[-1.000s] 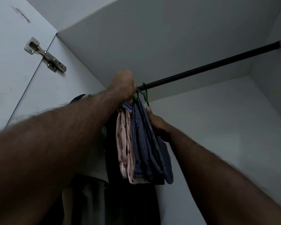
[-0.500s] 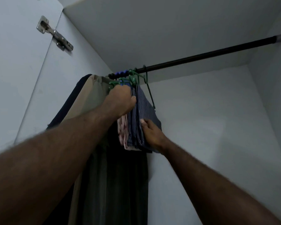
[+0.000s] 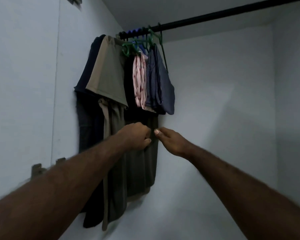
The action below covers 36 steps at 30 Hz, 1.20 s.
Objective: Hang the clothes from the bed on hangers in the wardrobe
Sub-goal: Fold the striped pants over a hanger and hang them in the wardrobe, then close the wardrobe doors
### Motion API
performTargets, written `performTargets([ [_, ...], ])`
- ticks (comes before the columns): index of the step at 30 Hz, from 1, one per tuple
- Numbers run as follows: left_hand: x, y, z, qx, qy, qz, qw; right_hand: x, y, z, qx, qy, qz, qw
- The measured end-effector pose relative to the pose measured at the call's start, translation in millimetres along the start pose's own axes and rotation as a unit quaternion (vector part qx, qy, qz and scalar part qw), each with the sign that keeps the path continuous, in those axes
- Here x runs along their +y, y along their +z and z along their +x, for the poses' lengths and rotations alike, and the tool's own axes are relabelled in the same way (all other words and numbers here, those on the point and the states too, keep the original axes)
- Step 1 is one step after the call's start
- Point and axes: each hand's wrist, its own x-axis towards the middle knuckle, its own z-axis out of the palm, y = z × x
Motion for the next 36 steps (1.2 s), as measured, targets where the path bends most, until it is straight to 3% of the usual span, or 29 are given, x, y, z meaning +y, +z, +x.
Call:
performTargets([
  [11, -2, 11, -76, 0.021, 0.158, -0.093, 0.983, -71, -2, -116, -0.024, 0.117, -0.206, 0.971],
  [18, 76, -6, -116, 0.011, 0.252, -0.168, 0.953, -118, -36, -238, -0.065, 0.163, -0.471, 0.865],
  [21, 134, -32, -136, 0.033, 0.322, -0.211, 0.922, -141, -66, -302, -0.050, 0.211, -0.531, 0.819],
  [25, 227, -70, -179, 0.039, 0.418, -0.245, 0.874, -178, -108, -381, 0.034, 0.290, -0.603, 0.742],
  [32, 351, -101, -263, 0.045, 0.533, -0.316, 0.783, -227, -153, -507, 0.144, 0.369, -0.599, 0.696],
  [36, 404, -106, -312, 0.054, 0.564, -0.351, 0.746, -249, -163, -570, 0.195, 0.329, -0.613, 0.691],
])
